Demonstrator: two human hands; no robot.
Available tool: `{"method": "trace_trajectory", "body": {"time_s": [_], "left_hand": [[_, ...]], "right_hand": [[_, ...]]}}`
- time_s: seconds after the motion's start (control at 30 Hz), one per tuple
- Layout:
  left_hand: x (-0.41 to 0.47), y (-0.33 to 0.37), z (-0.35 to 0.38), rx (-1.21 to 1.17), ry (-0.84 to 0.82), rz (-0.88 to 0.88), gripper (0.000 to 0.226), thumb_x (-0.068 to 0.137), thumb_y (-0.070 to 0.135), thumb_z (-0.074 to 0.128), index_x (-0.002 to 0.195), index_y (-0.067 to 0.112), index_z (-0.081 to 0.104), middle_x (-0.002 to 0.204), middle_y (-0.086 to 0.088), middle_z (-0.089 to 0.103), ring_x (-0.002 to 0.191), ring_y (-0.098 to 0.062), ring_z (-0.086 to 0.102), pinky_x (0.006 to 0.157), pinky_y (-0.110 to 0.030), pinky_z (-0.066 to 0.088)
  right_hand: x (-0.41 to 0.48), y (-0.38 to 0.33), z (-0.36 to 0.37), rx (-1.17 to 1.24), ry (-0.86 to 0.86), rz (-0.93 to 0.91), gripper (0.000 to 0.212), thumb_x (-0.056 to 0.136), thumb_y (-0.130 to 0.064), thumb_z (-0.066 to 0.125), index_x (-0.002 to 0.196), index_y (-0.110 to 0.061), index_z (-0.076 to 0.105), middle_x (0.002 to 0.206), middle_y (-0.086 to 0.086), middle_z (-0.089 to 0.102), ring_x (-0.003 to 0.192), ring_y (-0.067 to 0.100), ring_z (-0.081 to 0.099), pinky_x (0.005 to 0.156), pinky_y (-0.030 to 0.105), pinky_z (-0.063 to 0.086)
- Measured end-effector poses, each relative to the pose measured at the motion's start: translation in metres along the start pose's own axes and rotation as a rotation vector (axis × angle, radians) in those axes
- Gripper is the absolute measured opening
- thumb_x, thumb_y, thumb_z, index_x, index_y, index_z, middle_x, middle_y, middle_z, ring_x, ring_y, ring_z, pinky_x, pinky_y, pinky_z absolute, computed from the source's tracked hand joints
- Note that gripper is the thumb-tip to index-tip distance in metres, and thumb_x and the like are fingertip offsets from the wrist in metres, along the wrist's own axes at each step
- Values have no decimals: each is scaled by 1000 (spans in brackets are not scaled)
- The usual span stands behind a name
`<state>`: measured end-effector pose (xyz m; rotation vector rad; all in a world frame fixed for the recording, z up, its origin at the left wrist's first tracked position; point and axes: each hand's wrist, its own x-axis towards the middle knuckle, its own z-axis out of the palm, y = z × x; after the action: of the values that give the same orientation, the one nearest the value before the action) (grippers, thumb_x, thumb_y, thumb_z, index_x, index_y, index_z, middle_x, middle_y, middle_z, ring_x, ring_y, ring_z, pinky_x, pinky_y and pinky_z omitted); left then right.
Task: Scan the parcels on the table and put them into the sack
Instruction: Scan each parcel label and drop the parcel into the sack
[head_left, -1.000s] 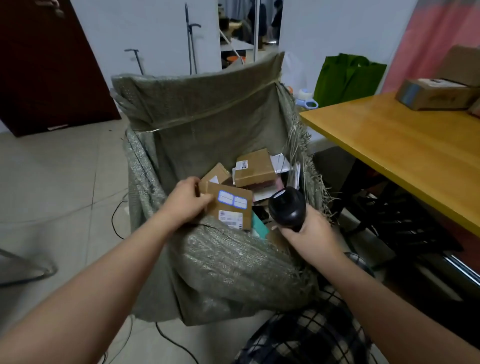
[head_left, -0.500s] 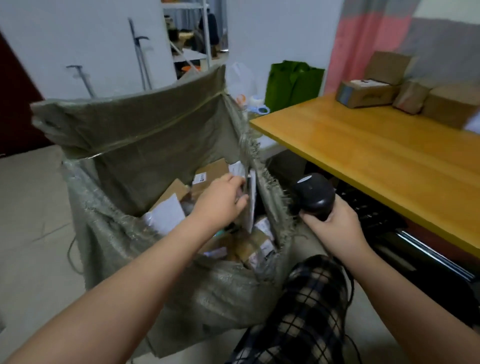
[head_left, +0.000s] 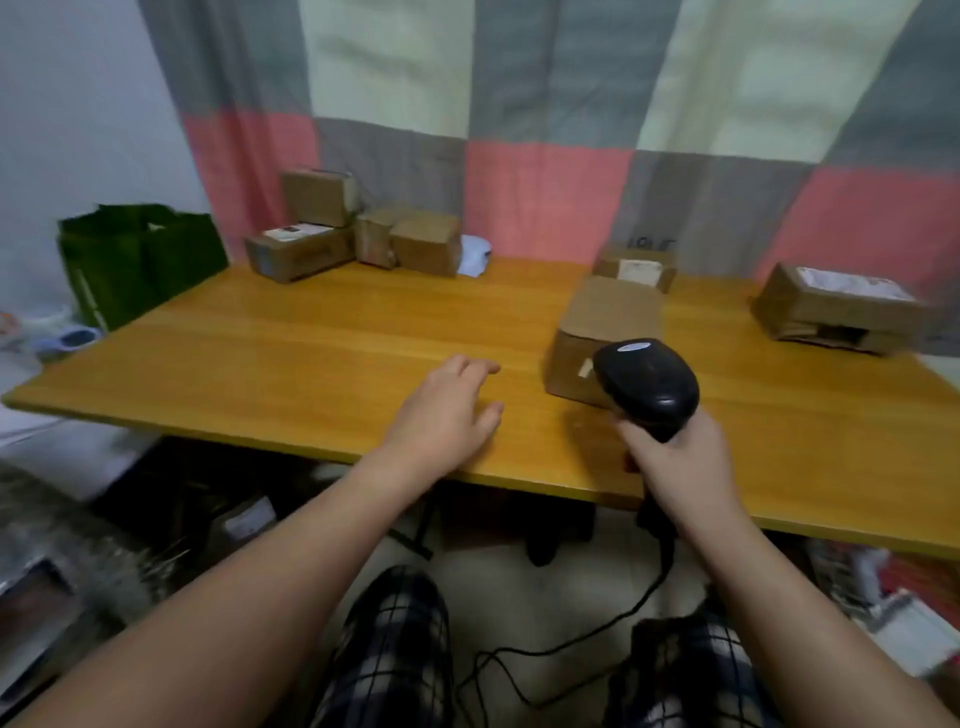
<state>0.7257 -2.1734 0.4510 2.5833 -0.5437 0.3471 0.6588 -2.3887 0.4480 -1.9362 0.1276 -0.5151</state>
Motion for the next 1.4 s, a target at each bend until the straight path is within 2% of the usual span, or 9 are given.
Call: {"method": "trace_trajectory", "body": {"time_s": [0.13,0.33,0.53,0.63,0.83,1.03,1.2,1.3,1.4], "left_hand": [[32,32,26,-45,-18,60,51,93,35,56,140,19,44,135,-3,45,123,-24,46,97,-39,44],[77,72,53,70,62,33,68,87,55,55,142,20,37,144,-10,34,131,-30,33,104,-44,34],[121,101,75,196,-152,-161,97,75,85,38,149,25,22,158,-18,9,143,-40,7,112,-59,10],[132,105,76,156,-188,-212,101,71,86,41,147,21,27,156,-20,11,141,-41,13,110,-59,17],[125,74,53,-5,-119,-167,86,73,76,51,139,22,39,140,-9,35,124,-33,35,95,-40,37],[83,1,6,-786,-173,-283,35,73,61,52,97,38,62,104,13,63,97,-9,59,73,-28,45],[75,-28,-2,-745,-1,-349,12,96,32,51,101,33,61,118,4,61,110,-14,55,95,-37,44],[71,-22,0,-640,131,-317,30,96,32,53,126,27,52,128,-4,52,112,-16,52,91,-30,42],[63,-10,2,-493,122,-332,86,73,76,53,141,26,36,143,-4,35,126,-19,40,104,-35,35]], "right_hand": [[13,12,-31,6,113,25,23,79,-21,73,89,-33,56,80,-1,67,74,23,67,66,35,52],[24,22,-42,153,178,109,23,83,-21,73,104,-17,63,75,3,66,62,19,64,58,32,52],[23,30,-38,407,231,172,10,85,-21,70,94,-21,66,62,-6,65,54,17,61,52,29,54],[26,33,-35,451,264,186,10,85,-21,70,94,-20,66,63,-6,64,53,16,61,50,29,52],[34,37,-29,441,229,184,12,84,-19,72,95,-17,66,64,-5,65,53,16,62,49,26,51],[47,36,-18,368,147,125,21,82,-15,74,101,-22,67,90,-5,70,84,9,66,70,26,54],[61,27,2,318,13,100,22,81,-22,74,100,-31,65,89,-17,66,76,-16,58,57,0,39],[79,20,6,306,-19,136,29,80,-28,74,107,-22,67,91,-11,66,86,-1,62,62,13,43],[101,9,5,250,-81,147,36,78,-35,74,112,-24,65,100,-7,66,99,12,60,77,27,44]]}}
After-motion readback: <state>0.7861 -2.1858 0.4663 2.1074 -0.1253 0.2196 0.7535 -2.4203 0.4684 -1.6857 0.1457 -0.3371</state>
